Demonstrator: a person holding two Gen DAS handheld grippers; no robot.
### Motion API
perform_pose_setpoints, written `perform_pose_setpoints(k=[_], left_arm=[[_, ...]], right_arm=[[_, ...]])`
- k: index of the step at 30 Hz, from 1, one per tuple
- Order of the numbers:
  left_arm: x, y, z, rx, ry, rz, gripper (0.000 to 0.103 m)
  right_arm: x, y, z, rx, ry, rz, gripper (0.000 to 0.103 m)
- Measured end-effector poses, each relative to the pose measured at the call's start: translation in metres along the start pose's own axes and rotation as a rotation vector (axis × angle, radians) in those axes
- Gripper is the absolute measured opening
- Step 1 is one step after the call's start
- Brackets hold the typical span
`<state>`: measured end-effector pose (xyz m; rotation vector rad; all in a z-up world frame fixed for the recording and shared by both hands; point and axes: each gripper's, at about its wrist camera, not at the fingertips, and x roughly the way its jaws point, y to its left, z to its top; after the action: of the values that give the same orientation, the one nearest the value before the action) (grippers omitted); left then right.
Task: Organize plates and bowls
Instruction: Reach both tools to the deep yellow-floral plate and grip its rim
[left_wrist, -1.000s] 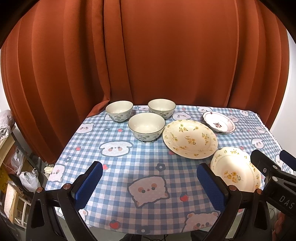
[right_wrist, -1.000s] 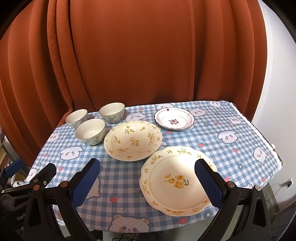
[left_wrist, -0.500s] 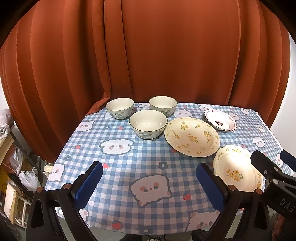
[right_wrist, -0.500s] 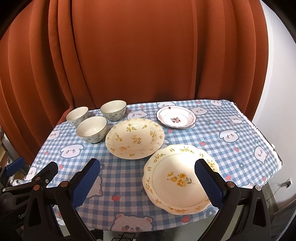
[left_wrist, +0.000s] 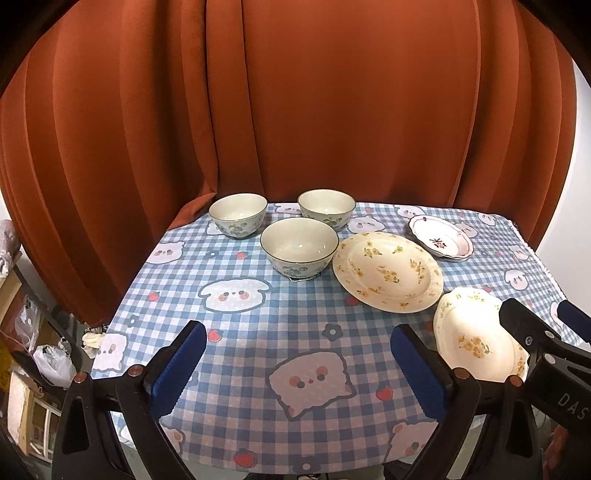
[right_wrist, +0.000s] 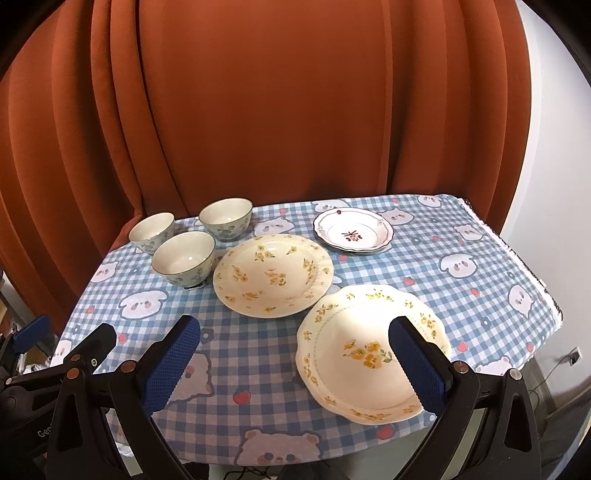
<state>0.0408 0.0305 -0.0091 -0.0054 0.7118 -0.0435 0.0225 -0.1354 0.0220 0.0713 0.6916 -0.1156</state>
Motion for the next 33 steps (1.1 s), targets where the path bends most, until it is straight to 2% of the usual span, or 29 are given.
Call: perform_pose_setpoints(k=[7,15,25,33], left_arm=[[0.010,-0.004,0.004,0.017,0.029,-0.040,0.099],[0.028,-0.029,0.005,0.050,0.065,-0.065,0.096],[0.063,-0.100,0.015,0.072,0.113,-0.071,0.095],[0.098,-0.164,0.014,0.062,0.189,-0.068,0.095]], right_arm=[[0.002,-0.002,-0.001,0.021,0.019,-0.040,0.103],[0.015,-0.023,-0.003,0.045,0.050,-0.068,0.102],[0.056,-0.082,0.011,0.034,0.090,-0.040,0.100],[0.101,-0.136,0.022,-0.010,0.146,0.007,0.096]])
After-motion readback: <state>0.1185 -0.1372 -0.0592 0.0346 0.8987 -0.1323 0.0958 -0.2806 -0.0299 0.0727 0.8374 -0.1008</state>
